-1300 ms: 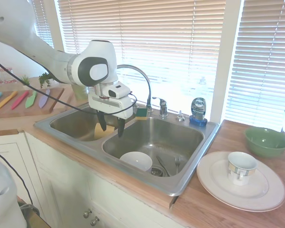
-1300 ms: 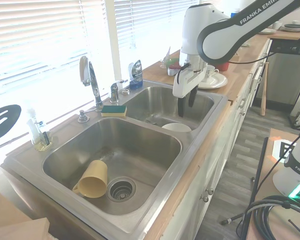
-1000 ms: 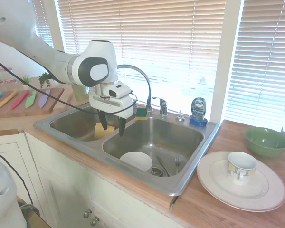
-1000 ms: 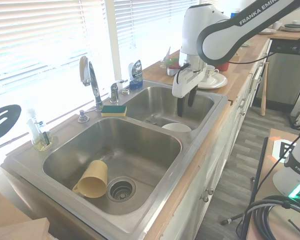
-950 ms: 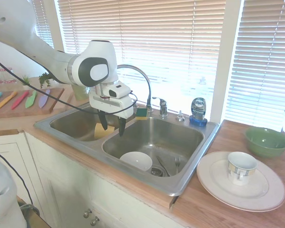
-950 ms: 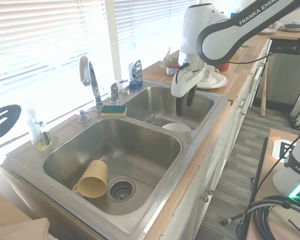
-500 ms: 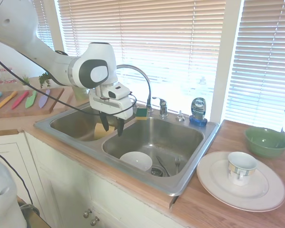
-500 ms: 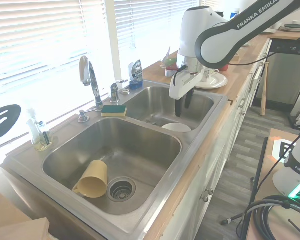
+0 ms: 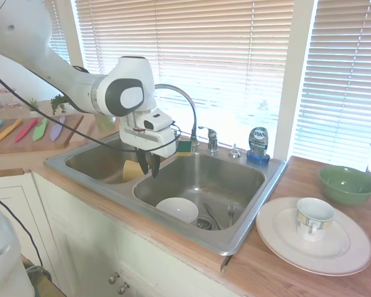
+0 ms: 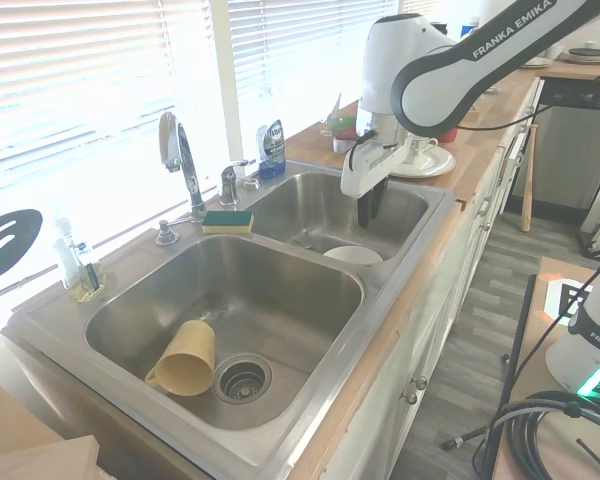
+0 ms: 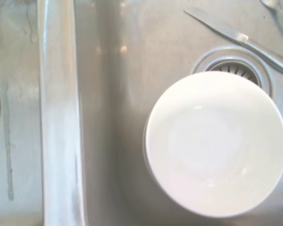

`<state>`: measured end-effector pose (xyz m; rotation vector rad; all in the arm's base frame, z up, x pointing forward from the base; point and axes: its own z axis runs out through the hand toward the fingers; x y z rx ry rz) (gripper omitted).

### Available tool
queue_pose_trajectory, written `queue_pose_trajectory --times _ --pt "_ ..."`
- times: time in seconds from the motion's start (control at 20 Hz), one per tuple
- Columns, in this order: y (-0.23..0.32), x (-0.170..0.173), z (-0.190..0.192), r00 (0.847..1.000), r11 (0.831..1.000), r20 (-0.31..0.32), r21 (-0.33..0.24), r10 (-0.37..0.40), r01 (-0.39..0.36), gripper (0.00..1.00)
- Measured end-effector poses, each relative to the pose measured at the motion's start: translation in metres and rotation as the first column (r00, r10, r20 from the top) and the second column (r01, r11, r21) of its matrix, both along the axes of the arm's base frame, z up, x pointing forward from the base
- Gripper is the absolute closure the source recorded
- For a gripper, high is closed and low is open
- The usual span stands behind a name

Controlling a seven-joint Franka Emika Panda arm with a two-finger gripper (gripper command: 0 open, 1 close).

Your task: Turn on the faucet

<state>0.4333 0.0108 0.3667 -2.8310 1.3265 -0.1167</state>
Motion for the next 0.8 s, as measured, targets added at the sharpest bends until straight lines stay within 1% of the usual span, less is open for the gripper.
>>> queue_pose_trajectory --times 0.15,0.3,0.55,0.8 --pt "-0.002 0.013 0.000 1.000 1.000 0.004 0.003 -0.003 0.003 1.00" --pt "-0.005 0.039 0.004 1.000 1.000 0.014 -0.001 -0.002 0.002 1.00" --pt "-0.016 0.097 -0.002 1.000 1.000 0.023 0.006 -0.022 0.021 1.00" --pt "-0.009 0.161 -0.002 0.999 1.000 0.037 0.011 -0.013 0.012 1.00"
